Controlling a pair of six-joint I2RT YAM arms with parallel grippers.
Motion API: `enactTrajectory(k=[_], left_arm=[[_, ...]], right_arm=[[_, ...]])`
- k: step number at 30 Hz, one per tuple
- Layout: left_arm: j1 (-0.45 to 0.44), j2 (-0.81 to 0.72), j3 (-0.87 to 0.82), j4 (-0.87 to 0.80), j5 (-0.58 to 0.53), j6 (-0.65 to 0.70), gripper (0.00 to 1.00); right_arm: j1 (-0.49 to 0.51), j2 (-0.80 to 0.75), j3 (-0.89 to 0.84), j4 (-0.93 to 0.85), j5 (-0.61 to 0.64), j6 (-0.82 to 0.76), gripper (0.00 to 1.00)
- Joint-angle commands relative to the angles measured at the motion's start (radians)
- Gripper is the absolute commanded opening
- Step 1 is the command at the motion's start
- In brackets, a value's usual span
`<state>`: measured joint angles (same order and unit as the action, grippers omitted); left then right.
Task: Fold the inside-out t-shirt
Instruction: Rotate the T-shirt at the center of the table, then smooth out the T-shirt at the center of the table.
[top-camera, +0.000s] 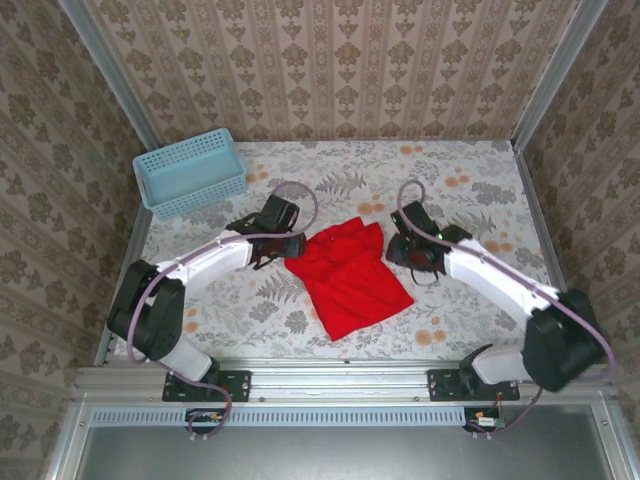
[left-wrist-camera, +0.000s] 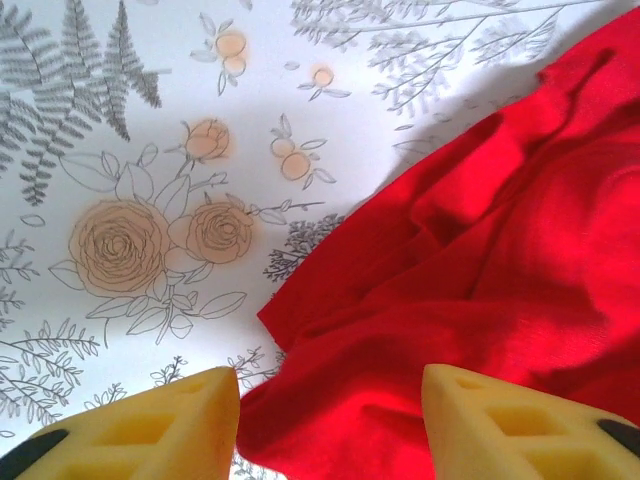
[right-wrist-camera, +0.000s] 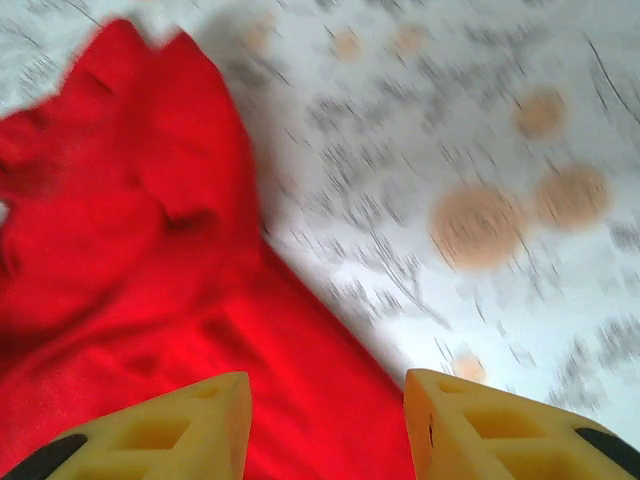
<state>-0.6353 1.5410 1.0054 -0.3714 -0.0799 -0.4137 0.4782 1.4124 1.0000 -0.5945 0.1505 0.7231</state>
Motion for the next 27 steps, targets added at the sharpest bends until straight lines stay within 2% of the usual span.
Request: enactTrajectory(k=[1, 5, 10, 15, 18, 22, 27], left_arm=[[-0.045, -0.006, 0.040, -0.001, 0.008, 0.079, 0.56], [-0.082, 0.059, 0.091, -0.005, 0.025, 0.106, 0.59], [-0.088, 0.131, 0.115, 0.004, 0.027, 0.095, 0.59], [-0.065, 0.184, 0.124, 0.016, 0.026, 0.053, 0.52], [-0.045, 0.188, 0.106, 0.044, 0.052, 0.032, 0.43], [-0.032, 0.171, 0.081, 0.069, 0.075, 0.015, 0.29], [-0.012, 0.140, 0.051, 0.094, 0.090, -0.001, 0.13]], right_arm=[[-0.010, 0.148, 0.124, 0.018, -0.041, -0.152, 0.47], [-0.016, 0.290, 0.253, 0.013, -0.075, -0.180, 0.48], [-0.010, 0.382, 0.314, 0.029, -0.121, -0.180, 0.49], [0.007, 0.432, 0.348, 0.035, -0.134, -0.171, 0.53], [0.006, 0.473, 0.380, 0.034, -0.136, -0.166, 0.53], [0.007, 0.533, 0.433, 0.029, -0.149, -0.165, 0.42], [0.006, 0.558, 0.483, 0.009, -0.145, -0.165, 0.16]])
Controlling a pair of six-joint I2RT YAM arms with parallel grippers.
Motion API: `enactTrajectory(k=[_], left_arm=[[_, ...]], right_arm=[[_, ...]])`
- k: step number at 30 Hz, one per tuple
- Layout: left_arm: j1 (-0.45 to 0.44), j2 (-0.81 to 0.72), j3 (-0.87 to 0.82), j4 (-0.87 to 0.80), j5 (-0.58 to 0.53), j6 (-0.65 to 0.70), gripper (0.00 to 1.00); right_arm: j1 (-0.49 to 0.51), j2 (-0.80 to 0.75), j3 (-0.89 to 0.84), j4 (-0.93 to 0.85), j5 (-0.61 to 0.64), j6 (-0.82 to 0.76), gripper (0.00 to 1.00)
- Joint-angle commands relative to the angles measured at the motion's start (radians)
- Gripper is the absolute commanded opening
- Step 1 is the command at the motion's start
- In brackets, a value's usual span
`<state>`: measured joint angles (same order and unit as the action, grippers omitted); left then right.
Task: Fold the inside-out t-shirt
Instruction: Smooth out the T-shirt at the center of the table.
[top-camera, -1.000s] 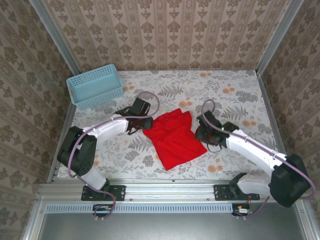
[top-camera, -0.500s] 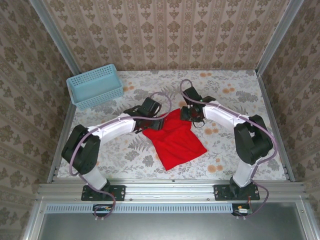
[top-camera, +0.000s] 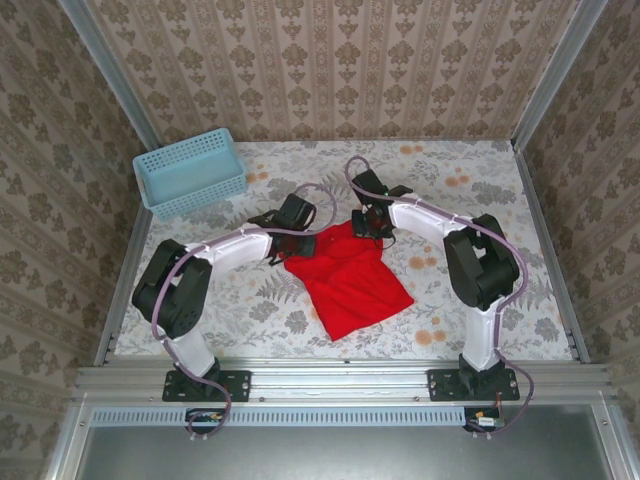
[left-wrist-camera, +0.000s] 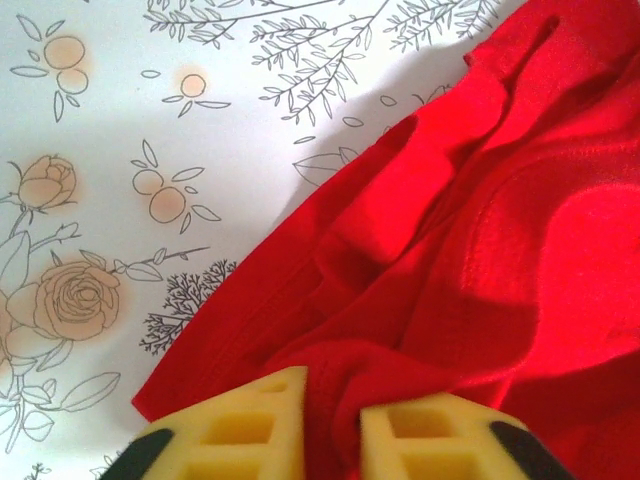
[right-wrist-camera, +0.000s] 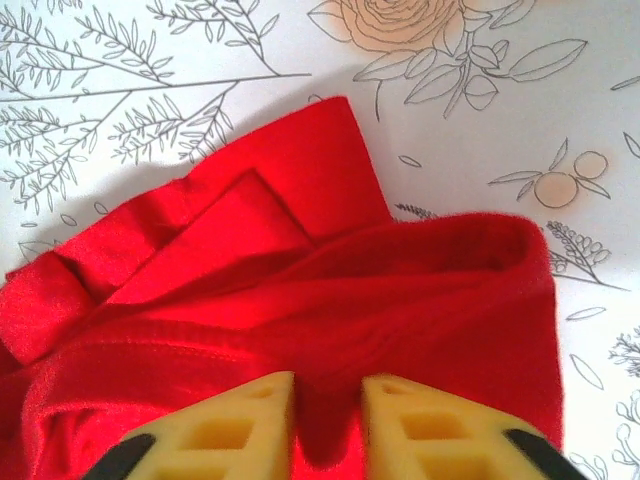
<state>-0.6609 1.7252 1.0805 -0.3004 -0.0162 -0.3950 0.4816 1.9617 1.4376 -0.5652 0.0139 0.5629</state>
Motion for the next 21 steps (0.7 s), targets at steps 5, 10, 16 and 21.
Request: enactTrajectory(k=[5, 10, 16, 21], left_arm=[[0.056, -0.094, -0.059, 0.053, 0.046, -0.043, 0.00], [0.106, -0.170, -0.093, 0.086, 0.065, -0.057, 0.00], [0.178, -0.157, -0.100, 0.094, 0.124, -0.067, 0.00], [0.199, -0.115, -0.100, 0.099, 0.130, -0.094, 0.00]], right_arm=[[0.003, -0.017, 0.081, -0.055, -0.002, -0.007, 0.00], [0.000, -0.019, 0.141, -0.089, -0.009, -0.020, 0.01], [-0.005, 0.043, 0.249, -0.121, -0.028, -0.029, 0.01], [-0.019, 0.109, 0.325, -0.128, -0.059, -0.012, 0.02]])
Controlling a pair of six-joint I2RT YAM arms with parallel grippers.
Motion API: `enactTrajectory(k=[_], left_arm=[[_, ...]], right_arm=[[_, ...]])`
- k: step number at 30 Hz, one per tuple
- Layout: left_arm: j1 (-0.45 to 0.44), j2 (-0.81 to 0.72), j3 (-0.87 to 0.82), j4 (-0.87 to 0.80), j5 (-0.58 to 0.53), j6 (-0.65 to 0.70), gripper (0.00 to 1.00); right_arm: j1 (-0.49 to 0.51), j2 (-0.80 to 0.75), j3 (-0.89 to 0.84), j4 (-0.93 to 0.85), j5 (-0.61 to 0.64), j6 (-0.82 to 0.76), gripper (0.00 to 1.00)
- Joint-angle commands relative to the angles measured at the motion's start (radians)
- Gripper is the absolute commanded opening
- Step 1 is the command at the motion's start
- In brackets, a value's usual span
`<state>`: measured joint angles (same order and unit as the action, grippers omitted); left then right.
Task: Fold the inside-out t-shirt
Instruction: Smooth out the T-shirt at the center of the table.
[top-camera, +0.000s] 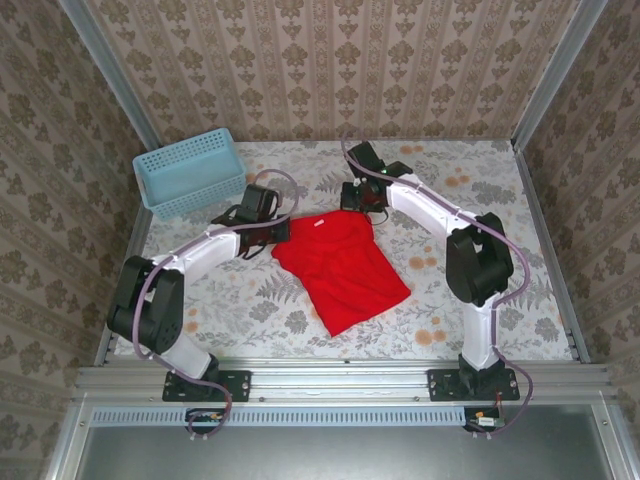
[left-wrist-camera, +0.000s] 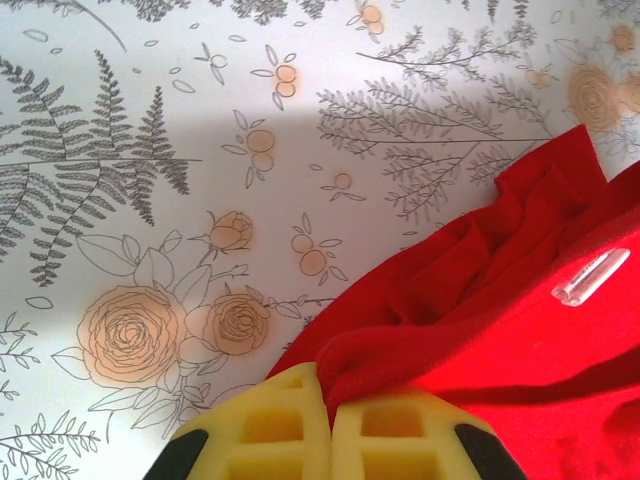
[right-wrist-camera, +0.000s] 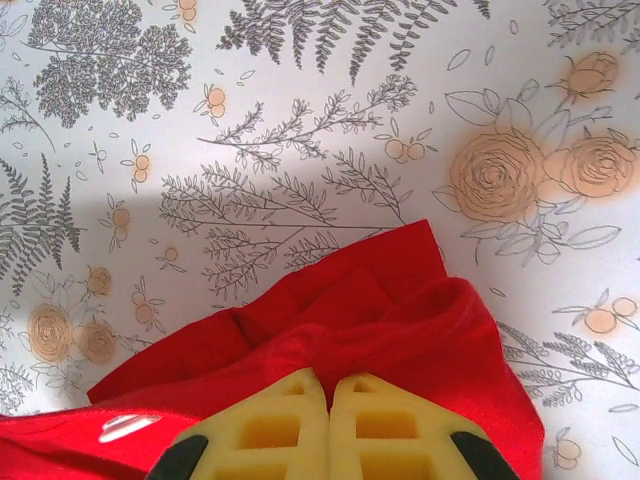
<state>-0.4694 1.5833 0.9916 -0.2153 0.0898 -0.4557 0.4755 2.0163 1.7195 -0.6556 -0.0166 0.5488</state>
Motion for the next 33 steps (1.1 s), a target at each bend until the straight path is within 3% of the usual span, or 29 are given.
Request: enactTrajectory(k=[1, 6, 9, 14, 17, 25, 33], left_arm=[[0.008, 0.036, -0.008, 0.014, 0.028, -0.038, 0.00], [0.041, 0.099, 0.028, -0.022, 0.023, -0.043, 0.04], [0.053, 0.135, 0.068, -0.081, -0.012, -0.050, 0.07], [0.087, 0.098, 0.099, -0.188, -0.115, -0.078, 0.26], [0.084, 0.019, 0.083, -0.216, -0.143, -0.079, 0.35], [0.022, -0.080, -0.012, -0.224, -0.132, -0.158, 0.44], [0.021, 0.011, 0.051, -0.231, -0.102, -0.138, 0.44]], right_arm=[[-0.016, 0.072, 0.058, -0.039, -0.029, 0.002, 0.03], [-0.017, 0.158, 0.147, -0.068, -0.042, -0.010, 0.06], [-0.017, 0.199, 0.198, -0.092, -0.048, -0.031, 0.16], [-0.033, 0.148, 0.174, -0.110, -0.012, -0.085, 0.36], [-0.044, 0.069, 0.079, -0.067, 0.004, -0.146, 0.42], [-0.023, 0.025, -0.041, -0.008, -0.008, -0.195, 0.43], [0.051, 0.134, 0.075, -0.008, 0.019, -0.206, 0.42]])
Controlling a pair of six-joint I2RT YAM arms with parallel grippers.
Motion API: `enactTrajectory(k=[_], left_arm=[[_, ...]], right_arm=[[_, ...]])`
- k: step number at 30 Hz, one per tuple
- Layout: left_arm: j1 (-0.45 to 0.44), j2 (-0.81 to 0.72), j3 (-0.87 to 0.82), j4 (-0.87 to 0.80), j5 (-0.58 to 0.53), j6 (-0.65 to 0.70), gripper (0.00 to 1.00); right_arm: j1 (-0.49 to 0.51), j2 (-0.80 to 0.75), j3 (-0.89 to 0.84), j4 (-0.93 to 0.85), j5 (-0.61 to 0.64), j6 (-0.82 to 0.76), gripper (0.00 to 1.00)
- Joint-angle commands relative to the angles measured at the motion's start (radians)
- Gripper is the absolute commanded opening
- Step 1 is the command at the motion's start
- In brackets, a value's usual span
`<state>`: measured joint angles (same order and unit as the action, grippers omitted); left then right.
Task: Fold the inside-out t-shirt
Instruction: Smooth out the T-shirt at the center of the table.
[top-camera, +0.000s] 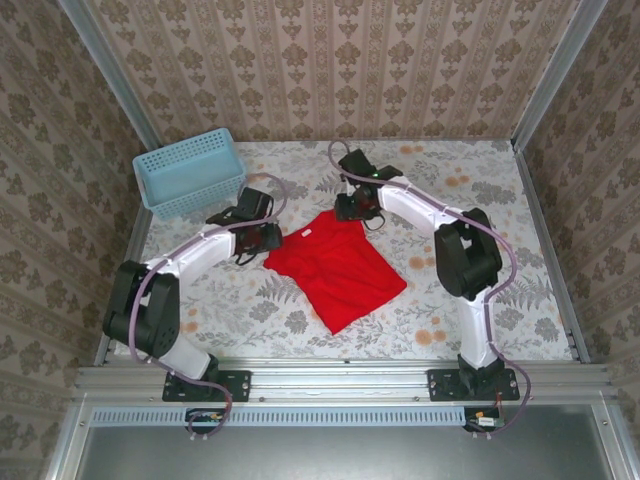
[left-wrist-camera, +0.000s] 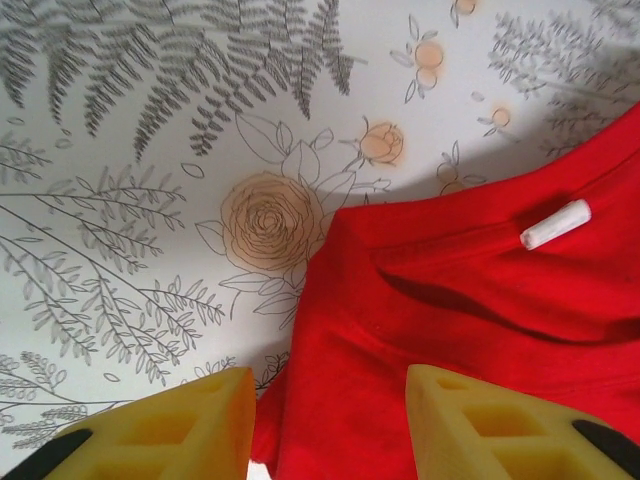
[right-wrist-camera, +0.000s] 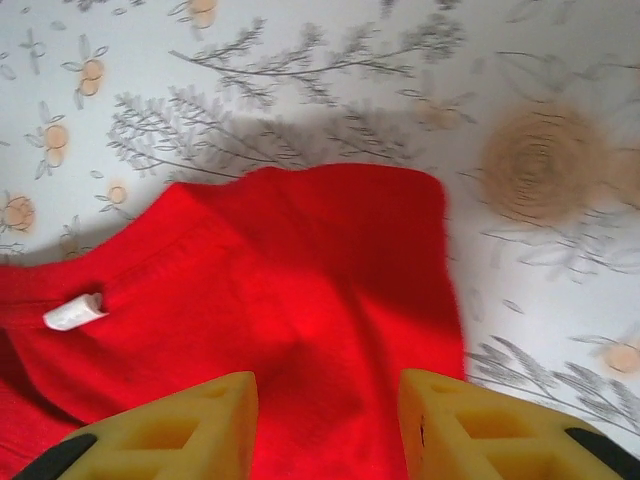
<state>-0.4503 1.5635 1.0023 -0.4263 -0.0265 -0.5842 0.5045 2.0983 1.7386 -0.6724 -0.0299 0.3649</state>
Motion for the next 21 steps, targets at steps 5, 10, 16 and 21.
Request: enactTrajectory(k=[5, 10, 16, 21], left_arm=[[0.005, 0.128, 0.086, 0.007, 0.075, -0.031, 0.44], [0.011, 0.188, 0.090, 0.049, 0.097, -0.070, 0.43], [0.034, 0.222, 0.085, 0.096, 0.130, -0.081, 0.29], [0.052, 0.228, 0.100, 0.099, 0.128, -0.075, 0.18]], right_arm=[[0.046, 0.149, 0.149, -0.008, 0.099, -0.037, 0.40], [0.048, 0.213, 0.213, -0.015, 0.213, -0.049, 0.40], [0.047, 0.271, 0.295, -0.035, 0.247, -0.056, 0.22], [0.047, 0.269, 0.327, -0.039, 0.225, -0.037, 0.07]])
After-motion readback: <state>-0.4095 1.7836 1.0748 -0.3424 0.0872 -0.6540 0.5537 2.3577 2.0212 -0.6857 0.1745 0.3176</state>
